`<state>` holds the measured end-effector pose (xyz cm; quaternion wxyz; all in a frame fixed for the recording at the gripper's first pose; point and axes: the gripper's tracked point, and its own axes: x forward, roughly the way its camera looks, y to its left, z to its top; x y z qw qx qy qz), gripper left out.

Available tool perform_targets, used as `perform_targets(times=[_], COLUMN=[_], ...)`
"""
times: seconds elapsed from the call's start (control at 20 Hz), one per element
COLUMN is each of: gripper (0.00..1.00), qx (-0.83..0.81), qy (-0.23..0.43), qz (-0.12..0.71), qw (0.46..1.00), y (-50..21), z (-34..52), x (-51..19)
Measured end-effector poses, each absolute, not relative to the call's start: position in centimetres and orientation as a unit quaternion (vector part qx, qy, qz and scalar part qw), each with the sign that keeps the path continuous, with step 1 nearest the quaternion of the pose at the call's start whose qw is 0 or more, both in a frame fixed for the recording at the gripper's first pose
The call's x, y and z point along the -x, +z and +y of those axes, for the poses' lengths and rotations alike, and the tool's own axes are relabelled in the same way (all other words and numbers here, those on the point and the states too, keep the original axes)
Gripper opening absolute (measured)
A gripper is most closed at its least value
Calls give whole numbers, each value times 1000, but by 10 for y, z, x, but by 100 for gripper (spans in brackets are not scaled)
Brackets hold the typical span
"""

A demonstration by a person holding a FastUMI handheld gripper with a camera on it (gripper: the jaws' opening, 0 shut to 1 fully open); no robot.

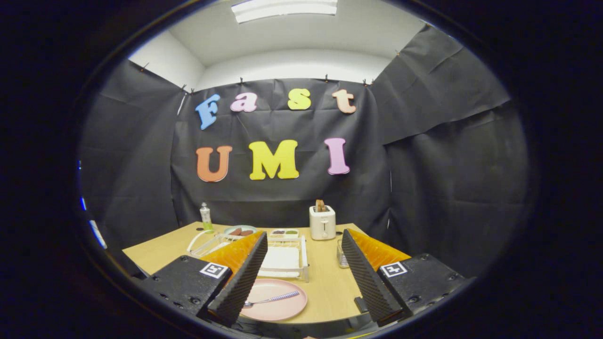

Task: Take the plate from the dish rack, then take the spoon from the basket and place it into the plate.

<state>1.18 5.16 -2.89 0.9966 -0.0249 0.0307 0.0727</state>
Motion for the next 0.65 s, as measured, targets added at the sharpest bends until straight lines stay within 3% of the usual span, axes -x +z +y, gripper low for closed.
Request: perform_targets(times=[0.65], gripper=[100], qx=[11], qy=[81], qz=[14], qw=[997], y=[-22], z=[46], x=[-2])
